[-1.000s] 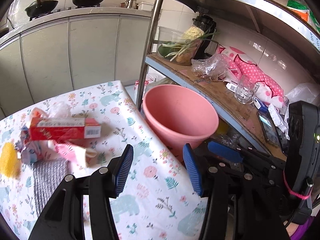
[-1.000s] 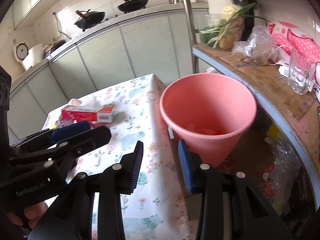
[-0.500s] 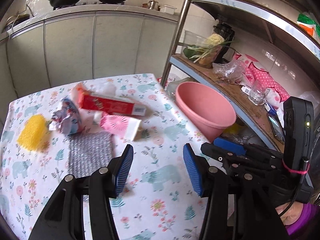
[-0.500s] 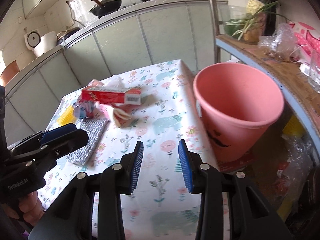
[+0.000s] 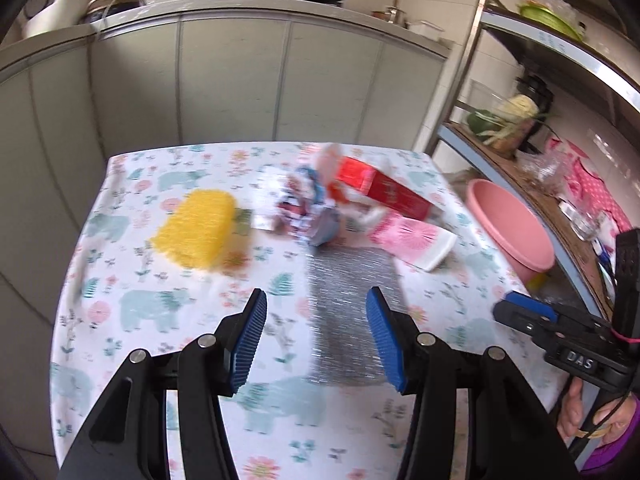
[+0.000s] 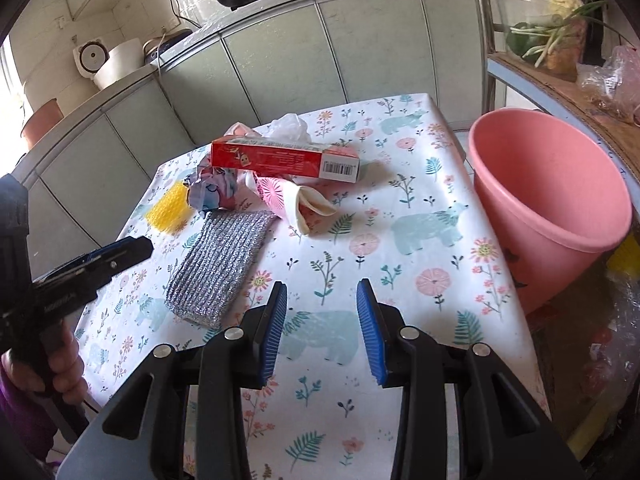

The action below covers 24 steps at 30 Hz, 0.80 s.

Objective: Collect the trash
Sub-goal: 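Grasp the yellow mesh sleeve with the left tool while the right tool grasps the grey scrub pad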

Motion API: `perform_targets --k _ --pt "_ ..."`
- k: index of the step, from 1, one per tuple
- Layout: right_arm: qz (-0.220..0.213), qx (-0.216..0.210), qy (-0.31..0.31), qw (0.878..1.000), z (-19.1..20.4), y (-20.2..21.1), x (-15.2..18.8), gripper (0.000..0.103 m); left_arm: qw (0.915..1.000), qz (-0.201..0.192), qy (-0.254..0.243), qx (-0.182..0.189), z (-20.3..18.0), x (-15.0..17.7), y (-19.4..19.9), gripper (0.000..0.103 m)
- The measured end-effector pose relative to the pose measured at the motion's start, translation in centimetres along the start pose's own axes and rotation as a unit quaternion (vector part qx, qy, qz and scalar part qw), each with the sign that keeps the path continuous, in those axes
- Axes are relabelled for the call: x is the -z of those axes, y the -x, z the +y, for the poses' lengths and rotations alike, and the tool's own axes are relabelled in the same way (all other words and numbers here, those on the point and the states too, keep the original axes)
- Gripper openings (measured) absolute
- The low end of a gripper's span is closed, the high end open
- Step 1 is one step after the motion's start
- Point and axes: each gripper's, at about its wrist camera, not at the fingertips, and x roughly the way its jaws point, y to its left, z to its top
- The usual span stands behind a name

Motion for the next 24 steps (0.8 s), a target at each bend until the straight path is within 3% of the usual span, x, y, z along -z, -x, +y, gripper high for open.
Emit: perform_targets --k 9,18,24 --pt "0.022 -0.015 0.002 1.000 0.6 -1.7 -0.3 0.037 0.9977 -0.004 0.034 -0.057 6.1 -2.7 -1.7 0.051" --pt "0.038 -0.018 0.012 0.999 1.1 -3.3 -0.9 0.037 0.9950 0.019 0.048 -0.085 9.6 -5.1 -6.0 0.051" --pt "0.045 -0.021 0.015 0.999 1.6 -3.9 -1.2 0.037 0.9968 0.029 0.059 -0.045 10.0 -4.7 -7.1 0.046"
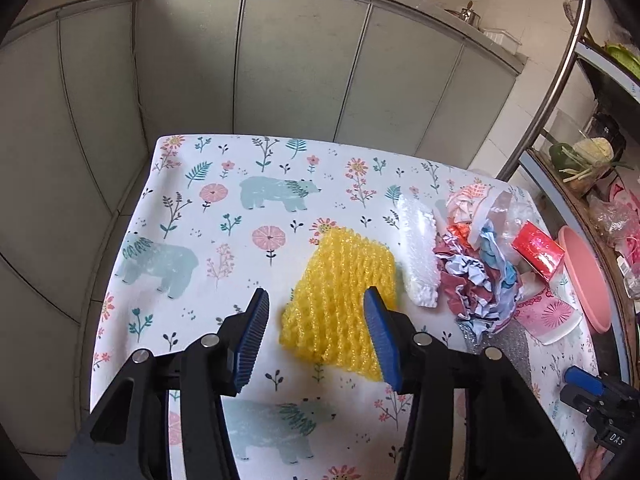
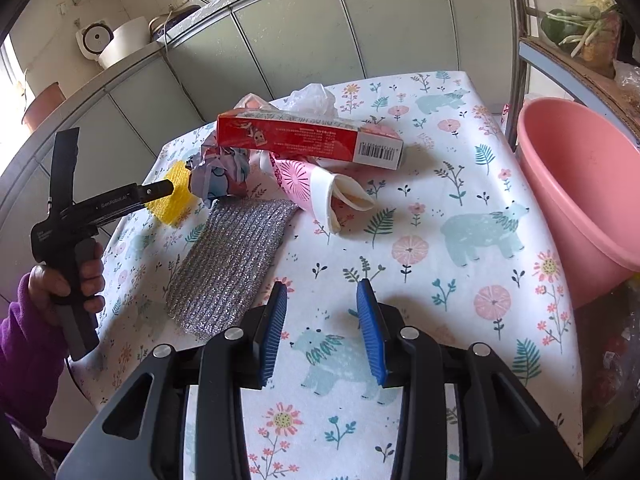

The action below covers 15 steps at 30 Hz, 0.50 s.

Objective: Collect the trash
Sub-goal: 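Grasp the yellow mesh sleeve with the left tool while the right tool grasps the grey scrub pad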

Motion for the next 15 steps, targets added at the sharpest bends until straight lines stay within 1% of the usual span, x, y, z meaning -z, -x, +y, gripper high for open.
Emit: perform_targets --k 1,3,4,5,7,9,13,15 --pt "0.001 -0.001 0.002 1.000 0.2 -0.1 0.0 0.037 1.0000 -0.002 -0.005 0.003 -0.2 0.1 0.1 0.044" --pt "0.004 -0.003 0.007 1.000 0.7 -0.3 -0.2 0.037 0.9999 -0.005 -0.007 0.010 -0.5 0.3 0.3 0.033" --pt "0.005 -0.004 0.010 1.000 1.0 -0.3 -0.2 0.037 0.9999 -0.006 -0.006 0.013 -0.5 0.5 0.4 0.027" --pt "0.006 -0.005 0.014 1.000 1.3 -0.3 -0.2 0.037 0.9998 -0.007 -0.004 0.016 -0.5 0.6 0.6 0.018" --pt "0.007 -0.008 0.023 1.000 1.8 -0.3 -0.3 0.037 0.9998 -0.009 0.004 0.020 -0.4 0.9 1.0 0.009" --pt "0.007 -0.011 0.031 0.999 2.4 -0.3 -0.3 0.037 0.9995 -0.015 0.013 0.025 -0.3 1.2 1.7 0.008" --pt "0.018 -0.025 0.033 0.999 3.6 -0.9 -0.4 0.037 0.9988 -0.032 0.016 0.034 -0.2 1.7 3.6 0.008" --pt "0.030 -0.032 0.029 0.999 4.0 -1.6 -0.5 0.041 0.9984 -0.038 0.016 0.040 -0.2 2.1 4.6 0.008"
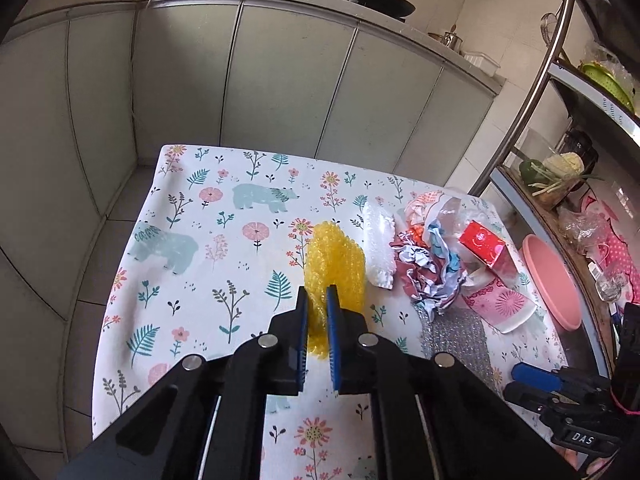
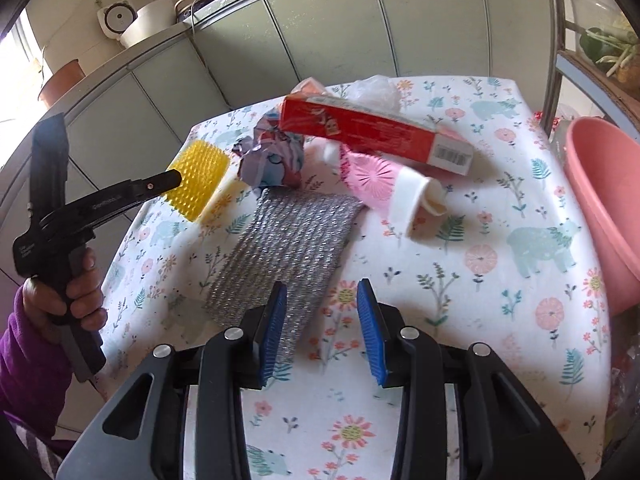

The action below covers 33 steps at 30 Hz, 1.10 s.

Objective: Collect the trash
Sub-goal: 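Grasp the yellow mesh sleeve with the left tool while the right tool grasps the grey scrub pad, then lift the yellow sleeve and grey scrub pad toward the pink bucket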

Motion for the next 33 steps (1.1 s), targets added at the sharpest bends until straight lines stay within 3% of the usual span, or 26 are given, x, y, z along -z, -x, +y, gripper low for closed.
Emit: perform_targets --k 2,10,12,13,17,19,33 --pt "0.010 -0.003 -0.003 1.000 0.4 -0.6 0.0 0.050 1.0000 -0.004 0.002 0.006 0.1 0.4 0.9 0.008" --pt "0.015 0.030 0.056 0.998 3.6 -1.8 0.9 0.050 0.9997 -0.006 0.016 0.018 1.0 1.6 2.9 0.008" --pt "0.014 0.052 0.075 0.996 4.2 -1.9 1.1 0.047 0.9997 -0.005 0.019 0.017 1.1 1.8 3.1 0.008" --pt "0.013 0.056 0.080 0.995 4.4 -1.9 1.1 0.041 0.9996 -0.005 0.022 0.019 1.1 1.9 3.2 0.008" --pt "0.008 0.051 0.075 0.996 3.9 -1.5 1.3 0.020 0.9993 -0.007 0.025 0.027 1.0 2.2 3.7 0.008" --pt "0.007 0.045 0.072 0.996 3.5 -0.9 1.4 0.015 0.9992 -0.010 0.023 0.030 0.7 2.4 4.2 0.008" --pt "-0.044 -0.012 0.097 0.994 4.4 4.7 1.8 0.012 0.9989 -0.029 0.004 0.036 -1.5 2.9 7.4 0.008"
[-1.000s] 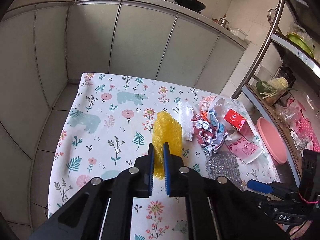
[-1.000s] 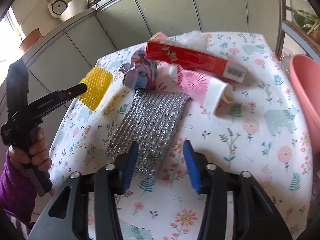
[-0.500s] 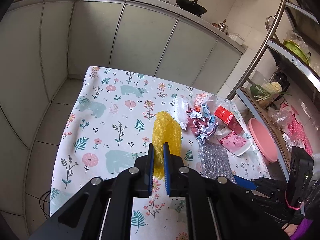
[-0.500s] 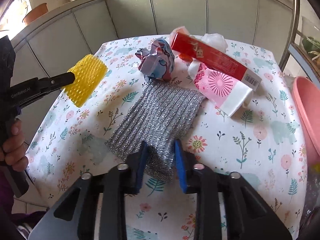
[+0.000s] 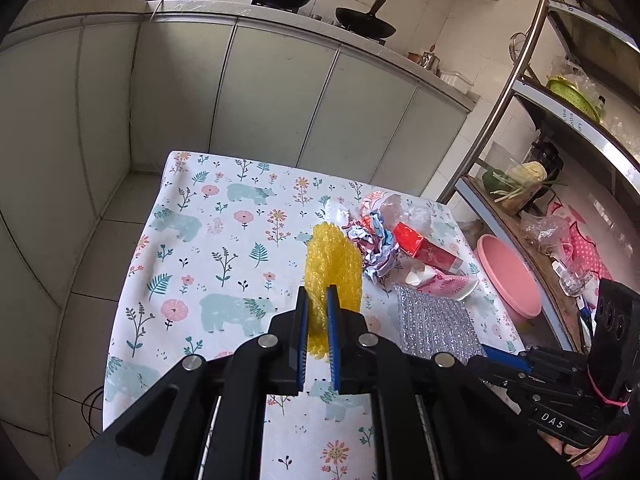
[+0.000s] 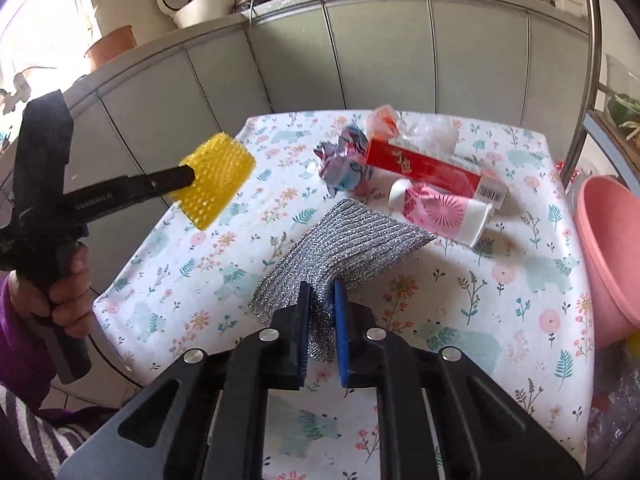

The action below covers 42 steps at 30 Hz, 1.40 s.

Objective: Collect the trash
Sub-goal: 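Lift the yellow sleeve and grey scrub pad toward the pink bucket, then lower the sleeve and scrub pad into the pink bucket and open both tools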

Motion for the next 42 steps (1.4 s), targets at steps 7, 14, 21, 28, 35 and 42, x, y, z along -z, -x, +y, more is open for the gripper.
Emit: perform_targets --k 7,14,21,28,35,42 --pt "-0.030 0.001 -0.007 1.000 -0.7 2.7 0.0 0.012 0.9998 -0.010 -0.016 0.008 -2.0 0.4 1.4 0.008" --pt "-0.062 0.013 -0.022 0.998 -2.4 5.4 0.2 0.012 0.9991 -0.017 -0.034 0.020 -4.6 0.4 2.0 0.008" --pt "-0.084 0.031 -0.047 0.995 -4.7 7.2 0.5 0.012 0.9977 -0.015 -0.053 0.039 -7.6 0.4 1.3 0.008" --pt "-0.107 0.054 -0.078 0.990 -8.0 8.7 0.4 0.012 0.9942 -0.005 -0.086 0.065 -11.8 -0.4 -0.8 0.008" --pt "-0.121 0.080 -0.114 0.983 -12.0 9.7 0.7 0.012 0.9883 0.007 -0.120 0.093 -16.5 -1.2 -3.8 0.008" --pt "-0.127 0.112 -0.136 0.976 -15.3 10.3 1.1 0.012 0.9821 0.020 -0.144 0.120 -20.8 -1.9 -7.1 0.008"
